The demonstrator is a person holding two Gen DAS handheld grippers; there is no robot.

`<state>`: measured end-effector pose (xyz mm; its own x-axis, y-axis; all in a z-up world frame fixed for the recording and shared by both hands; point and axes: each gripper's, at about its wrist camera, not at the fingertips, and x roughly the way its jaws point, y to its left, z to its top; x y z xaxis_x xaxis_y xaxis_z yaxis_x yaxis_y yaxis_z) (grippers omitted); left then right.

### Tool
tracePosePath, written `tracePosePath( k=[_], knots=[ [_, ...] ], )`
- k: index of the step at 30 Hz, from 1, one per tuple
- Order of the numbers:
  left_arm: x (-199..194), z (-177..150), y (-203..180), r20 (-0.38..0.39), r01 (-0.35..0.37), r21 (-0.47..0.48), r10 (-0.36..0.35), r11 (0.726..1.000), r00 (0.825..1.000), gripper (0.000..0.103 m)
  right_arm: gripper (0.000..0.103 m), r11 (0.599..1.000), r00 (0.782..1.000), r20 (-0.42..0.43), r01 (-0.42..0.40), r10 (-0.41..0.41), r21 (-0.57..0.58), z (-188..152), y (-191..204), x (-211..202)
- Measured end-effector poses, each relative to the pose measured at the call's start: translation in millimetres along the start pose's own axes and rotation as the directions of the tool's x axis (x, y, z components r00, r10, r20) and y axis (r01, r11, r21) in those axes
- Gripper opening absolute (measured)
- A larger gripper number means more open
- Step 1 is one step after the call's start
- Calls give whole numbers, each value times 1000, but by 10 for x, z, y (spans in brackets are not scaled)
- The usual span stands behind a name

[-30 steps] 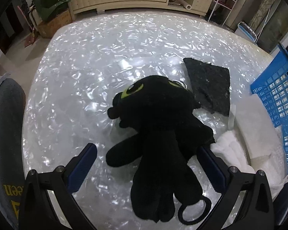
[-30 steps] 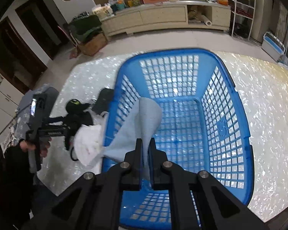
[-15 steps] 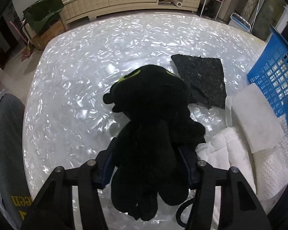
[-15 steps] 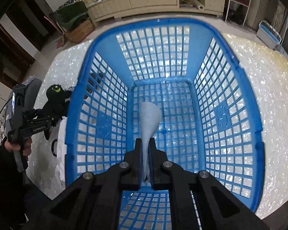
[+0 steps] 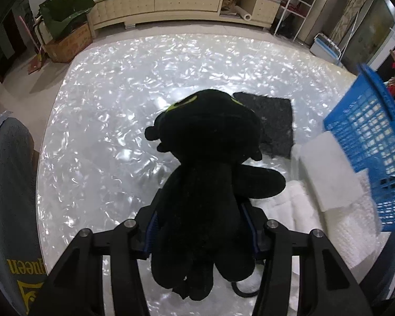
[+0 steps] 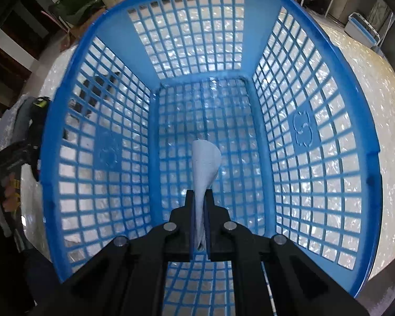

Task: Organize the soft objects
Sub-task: 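Carry the blue cloth into the basket and release it while left grasps the black plush toy, then carry the black plush toy over the basket and drop it in with the left gripper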

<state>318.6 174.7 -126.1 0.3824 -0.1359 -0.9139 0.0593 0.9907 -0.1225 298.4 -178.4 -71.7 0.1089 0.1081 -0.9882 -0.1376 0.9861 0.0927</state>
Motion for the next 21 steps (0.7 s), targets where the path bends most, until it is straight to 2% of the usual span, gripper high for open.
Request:
tracePosePath(
  k=[1,3,4,5,8,11,13,17,21],
  knots=[
    [-32,0,-22,4,2,3,-2,1000,1000,50,8,1000,1000,-2,7,-7,1,-11,-21,9],
    [-125,-23,-54,15,4,10,-5,1000,1000,50,27,1000,1000,-2,15,-15,3,-46,-26,13],
    [-170,-33,-67,19,8,11,-8,1000,1000,50,48,1000,1000,4,13,-13,8,-62,-38,6],
    [-219,-47,-90,21,12,12,-12,1000,1000,50,59,1000,1000,20,3,-3,11,-83,-39,-29],
    [-369,-87,-155,31,17,17,-18,1000,999,50,76,1000,997,69,20,-20,-3,-162,-4,-190],
    [-556,-125,-237,46,20,27,-21,999,999,50,85,1000,995,101,20,-19,-16,-214,21,-317],
    [-711,-143,-308,62,21,38,-23,999,998,50,87,999,991,131,22,-19,-25,-265,47,-428],
    [-1007,-136,-477,97,36,60,-42,998,994,50,103,999,982,190,24,-14,-47,-371,76,-634],
    [-1286,-94,-736,133,49,104,-62,993,989,50,103,997,970,244,22,-5,-68,-458,33,-804]
  ],
)
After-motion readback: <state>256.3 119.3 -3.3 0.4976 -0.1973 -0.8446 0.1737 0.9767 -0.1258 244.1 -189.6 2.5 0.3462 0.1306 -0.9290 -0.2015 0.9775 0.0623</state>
